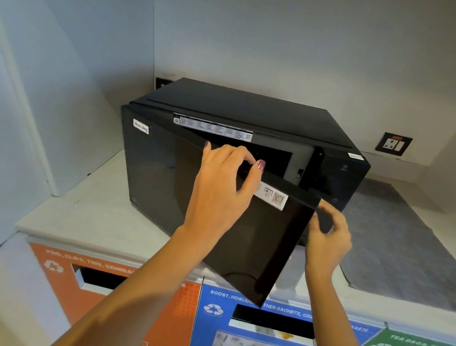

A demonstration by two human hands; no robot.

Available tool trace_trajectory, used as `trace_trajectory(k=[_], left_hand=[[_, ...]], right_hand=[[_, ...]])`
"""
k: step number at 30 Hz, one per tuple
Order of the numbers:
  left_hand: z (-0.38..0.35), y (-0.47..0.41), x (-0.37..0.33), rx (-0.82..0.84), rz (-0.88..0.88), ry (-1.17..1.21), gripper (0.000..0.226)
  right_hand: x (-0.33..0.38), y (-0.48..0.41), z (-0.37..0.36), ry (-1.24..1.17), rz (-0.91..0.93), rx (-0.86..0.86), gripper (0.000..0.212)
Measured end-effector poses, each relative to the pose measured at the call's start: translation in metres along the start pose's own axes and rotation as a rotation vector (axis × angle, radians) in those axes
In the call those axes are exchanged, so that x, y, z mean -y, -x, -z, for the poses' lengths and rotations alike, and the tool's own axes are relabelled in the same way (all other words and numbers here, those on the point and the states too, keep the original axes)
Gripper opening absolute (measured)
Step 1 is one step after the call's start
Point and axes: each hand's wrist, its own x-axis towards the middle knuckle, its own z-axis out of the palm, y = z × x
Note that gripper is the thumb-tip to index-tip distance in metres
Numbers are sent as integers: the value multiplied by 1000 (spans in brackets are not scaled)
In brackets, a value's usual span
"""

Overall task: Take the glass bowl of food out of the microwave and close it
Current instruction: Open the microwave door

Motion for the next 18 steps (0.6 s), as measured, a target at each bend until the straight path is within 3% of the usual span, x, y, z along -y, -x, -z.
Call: trace_trajectory(k=[5, 14, 18], left_hand=[[49, 13, -10, 39, 64, -47, 21], [161, 25, 3, 303, 359, -79, 17], [205, 33, 13, 277, 442, -10, 14]], right_hand=[[52, 8, -20, -137, 147, 336, 16], [143, 74, -88, -366, 340, 838, 29], [173, 103, -117, -397, 407, 1017, 33]])
